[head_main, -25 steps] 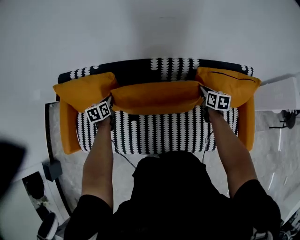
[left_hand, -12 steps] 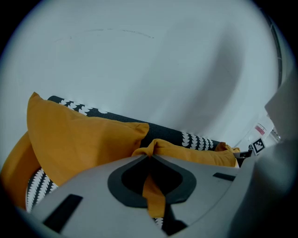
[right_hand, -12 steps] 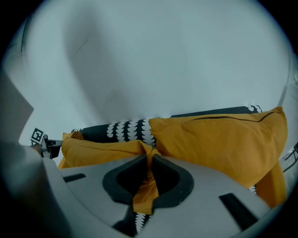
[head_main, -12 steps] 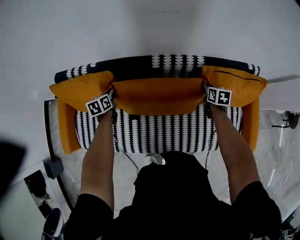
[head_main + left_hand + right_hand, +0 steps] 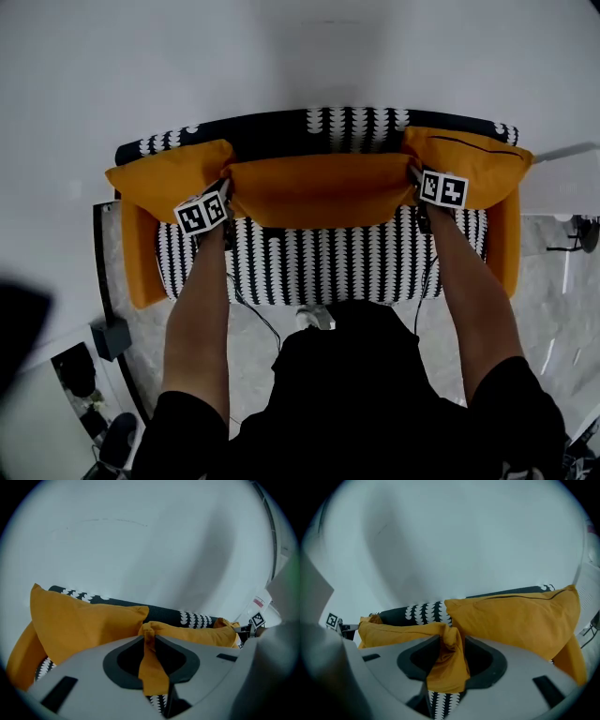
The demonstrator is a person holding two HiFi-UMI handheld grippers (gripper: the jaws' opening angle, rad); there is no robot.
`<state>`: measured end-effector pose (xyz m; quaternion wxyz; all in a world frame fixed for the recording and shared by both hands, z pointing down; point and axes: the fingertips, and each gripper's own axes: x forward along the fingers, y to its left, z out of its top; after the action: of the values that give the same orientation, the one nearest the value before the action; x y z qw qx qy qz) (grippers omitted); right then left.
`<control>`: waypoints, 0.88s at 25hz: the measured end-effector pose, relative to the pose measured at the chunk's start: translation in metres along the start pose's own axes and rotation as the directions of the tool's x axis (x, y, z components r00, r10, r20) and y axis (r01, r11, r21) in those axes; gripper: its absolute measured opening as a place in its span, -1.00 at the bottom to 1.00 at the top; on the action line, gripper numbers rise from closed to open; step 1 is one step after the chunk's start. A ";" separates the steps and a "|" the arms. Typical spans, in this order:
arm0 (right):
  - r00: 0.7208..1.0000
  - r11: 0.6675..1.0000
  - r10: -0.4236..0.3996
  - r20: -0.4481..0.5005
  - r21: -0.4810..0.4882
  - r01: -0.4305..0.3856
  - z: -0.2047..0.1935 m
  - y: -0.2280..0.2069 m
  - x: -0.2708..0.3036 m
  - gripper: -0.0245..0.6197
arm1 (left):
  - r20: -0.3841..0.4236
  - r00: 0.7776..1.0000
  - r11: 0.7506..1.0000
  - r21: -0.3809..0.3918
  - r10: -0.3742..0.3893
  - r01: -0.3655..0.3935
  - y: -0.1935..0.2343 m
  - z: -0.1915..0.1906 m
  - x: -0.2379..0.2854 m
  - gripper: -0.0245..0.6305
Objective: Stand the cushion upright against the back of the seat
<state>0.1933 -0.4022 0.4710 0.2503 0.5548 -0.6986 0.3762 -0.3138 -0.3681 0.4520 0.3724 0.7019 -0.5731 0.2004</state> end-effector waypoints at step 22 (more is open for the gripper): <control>0.932 0.967 0.251 0.262 -0.101 -0.233 -0.077 0.140 -0.208 -0.80 | 0.150 0.960 0.967 0.125 -0.238 0.221 -0.077 -0.069 -0.186 -0.86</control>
<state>0.1072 -0.2044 0.3223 0.1223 0.5020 -0.8018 0.3004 -0.2793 -0.1891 0.3420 0.3067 0.7967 -0.5049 0.1278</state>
